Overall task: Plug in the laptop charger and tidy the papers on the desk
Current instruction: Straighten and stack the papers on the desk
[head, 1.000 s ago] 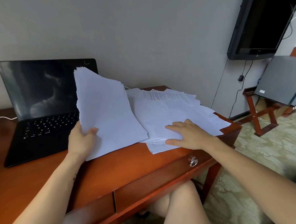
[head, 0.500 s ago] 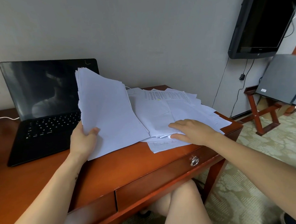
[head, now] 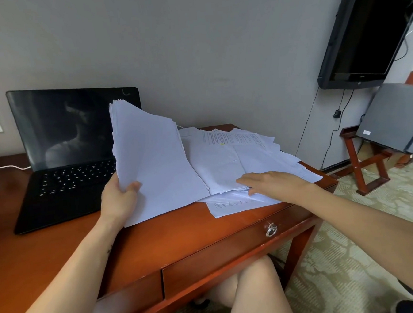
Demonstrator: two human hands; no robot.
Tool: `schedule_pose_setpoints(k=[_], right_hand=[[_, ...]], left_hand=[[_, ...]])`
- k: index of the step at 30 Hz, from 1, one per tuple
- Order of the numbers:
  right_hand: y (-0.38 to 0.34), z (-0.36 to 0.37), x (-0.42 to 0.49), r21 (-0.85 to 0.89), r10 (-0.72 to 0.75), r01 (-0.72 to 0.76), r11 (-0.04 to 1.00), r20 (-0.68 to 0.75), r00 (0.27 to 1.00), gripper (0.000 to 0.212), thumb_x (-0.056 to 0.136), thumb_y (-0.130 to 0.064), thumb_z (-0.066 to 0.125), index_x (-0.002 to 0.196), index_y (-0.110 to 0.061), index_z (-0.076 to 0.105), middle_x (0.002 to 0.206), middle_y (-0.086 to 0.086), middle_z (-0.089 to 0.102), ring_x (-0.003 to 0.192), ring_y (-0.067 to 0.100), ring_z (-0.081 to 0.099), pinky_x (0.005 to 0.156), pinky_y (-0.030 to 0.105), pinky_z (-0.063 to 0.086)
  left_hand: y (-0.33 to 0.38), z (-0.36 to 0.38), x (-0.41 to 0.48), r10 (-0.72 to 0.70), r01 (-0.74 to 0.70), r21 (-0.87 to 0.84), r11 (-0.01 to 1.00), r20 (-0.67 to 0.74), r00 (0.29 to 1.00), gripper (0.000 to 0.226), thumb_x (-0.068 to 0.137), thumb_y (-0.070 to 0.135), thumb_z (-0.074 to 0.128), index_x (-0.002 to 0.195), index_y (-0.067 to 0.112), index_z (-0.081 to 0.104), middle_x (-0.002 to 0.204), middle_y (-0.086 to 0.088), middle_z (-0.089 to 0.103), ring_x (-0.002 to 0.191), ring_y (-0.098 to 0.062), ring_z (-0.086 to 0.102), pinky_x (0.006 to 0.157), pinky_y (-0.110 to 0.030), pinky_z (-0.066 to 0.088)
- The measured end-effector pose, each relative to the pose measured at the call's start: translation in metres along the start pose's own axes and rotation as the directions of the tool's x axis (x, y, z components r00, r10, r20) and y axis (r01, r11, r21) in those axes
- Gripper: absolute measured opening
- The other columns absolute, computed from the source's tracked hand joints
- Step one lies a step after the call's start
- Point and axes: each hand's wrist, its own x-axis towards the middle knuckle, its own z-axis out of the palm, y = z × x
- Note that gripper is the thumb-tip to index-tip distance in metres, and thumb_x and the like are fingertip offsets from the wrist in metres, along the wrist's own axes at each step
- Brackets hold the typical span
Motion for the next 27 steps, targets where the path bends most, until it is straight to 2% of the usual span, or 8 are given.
schedule_pose_setpoints(k=[4, 8, 13, 16, 19, 23, 25, 27], right_hand=[[0.008, 0.01, -0.001, -0.011, -0.047, 0.046, 0.999, -0.124, 0.991, 0.049, 0.094, -0.01, 0.071, 0.139, -0.02, 0.056, 0.136, 0.002, 0.063, 0.077, 0.031, 0.07, 0.055, 0.03, 0.046], [0.008, 0.013, 0.004, -0.144, -0.082, 0.047, 0.989, -0.245, 0.966, 0.076, 0.06, 0.013, 0.082, 0.128, -0.017, 0.063, 0.123, 0.003, 0.07, 0.074, 0.025, 0.071, 0.045, 0.028, 0.046], [0.015, 0.011, 0.01, -0.051, 0.064, -0.107, 0.993, -0.522, 0.85, 0.042, 0.071, 0.007, 0.073, 0.106, -0.016, 0.074, 0.087, 0.002, 0.073, 0.06, 0.026, 0.064, 0.046, 0.033, 0.052], [0.013, 0.01, 0.003, 0.127, 0.191, -0.144, 0.981, -0.571, 0.798, 0.025, 0.083, -0.007, 0.062, 0.101, -0.018, 0.076, 0.091, -0.001, 0.073, 0.069, 0.024, 0.069, 0.054, 0.032, 0.054], [0.015, 0.008, -0.008, 0.393, 0.349, -0.169, 0.904, -0.449, 0.823, 0.021, 0.093, -0.008, 0.068, 0.108, -0.02, 0.076, 0.109, -0.004, 0.067, 0.085, 0.018, 0.066, 0.068, 0.031, 0.052], [0.009, 0.014, -0.022, 0.723, 0.405, -0.24, 0.647, -0.06, 0.912, 0.018, 0.096, -0.019, 0.069, 0.108, -0.032, 0.071, 0.117, -0.011, 0.065, 0.106, 0.004, 0.062, 0.097, 0.026, 0.051], [0.003, 0.018, -0.023, 0.775, 0.403, -0.291, 0.561, 0.051, 0.914, 0.016, 0.096, -0.024, 0.069, 0.106, -0.037, 0.067, 0.119, -0.013, 0.066, 0.111, 0.001, 0.06, 0.1, 0.025, 0.049], [0.0, 0.016, -0.021, 0.836, 0.413, -0.29, 0.466, 0.085, 0.907, 0.014, 0.096, -0.028, 0.069, 0.107, -0.037, 0.068, 0.118, -0.012, 0.067, 0.11, 0.004, 0.062, 0.094, 0.021, 0.048]], left_hand=[[-0.001, 0.0, 0.001, -0.001, 0.001, 0.01, 1.0, 0.004, 1.0, 0.036, 0.102, 0.014, 0.063, 0.136, 0.026, 0.06, 0.117, 0.002, 0.068, 0.11, -0.027, 0.064, 0.101, -0.045, 0.052], [-0.001, 0.0, 0.002, 0.0, 0.0, 0.005, 1.0, 0.005, 1.0, 0.033, 0.102, 0.014, 0.062, 0.132, 0.028, 0.061, 0.114, 0.003, 0.068, 0.109, -0.025, 0.065, 0.098, -0.043, 0.051], [-0.001, 0.002, 0.004, -0.006, 0.006, -0.016, 1.0, 0.002, 1.0, 0.036, 0.101, 0.014, 0.064, 0.136, 0.023, 0.061, 0.117, 0.002, 0.07, 0.109, -0.024, 0.065, 0.095, -0.039, 0.05], [0.0, 0.003, 0.002, -0.001, 0.001, -0.025, 1.0, 0.008, 1.0, 0.037, 0.102, 0.014, 0.063, 0.138, 0.024, 0.06, 0.114, 0.006, 0.068, 0.107, -0.022, 0.064, 0.094, -0.037, 0.048], [-0.001, 0.002, 0.003, 0.001, -0.001, -0.024, 1.0, 0.014, 1.0, 0.038, 0.102, 0.015, 0.064, 0.138, 0.025, 0.06, 0.117, 0.005, 0.069, 0.109, -0.023, 0.065, 0.095, -0.038, 0.049], [-0.002, 0.002, 0.002, 0.002, -0.002, -0.016, 1.0, 0.015, 1.0, 0.039, 0.101, 0.015, 0.064, 0.139, 0.024, 0.059, 0.12, 0.002, 0.069, 0.111, -0.024, 0.065, 0.096, -0.04, 0.05], [-0.001, 0.003, 0.001, 0.007, -0.007, -0.019, 1.0, 0.016, 1.0, 0.04, 0.102, 0.015, 0.064, 0.14, 0.023, 0.059, 0.12, 0.002, 0.068, 0.111, -0.024, 0.064, 0.095, -0.039, 0.05], [0.0, 0.003, 0.0, 0.011, -0.011, -0.021, 1.0, 0.013, 1.0, 0.04, 0.102, 0.015, 0.063, 0.141, 0.023, 0.058, 0.118, 0.003, 0.068, 0.11, -0.024, 0.064, 0.095, -0.039, 0.049]])
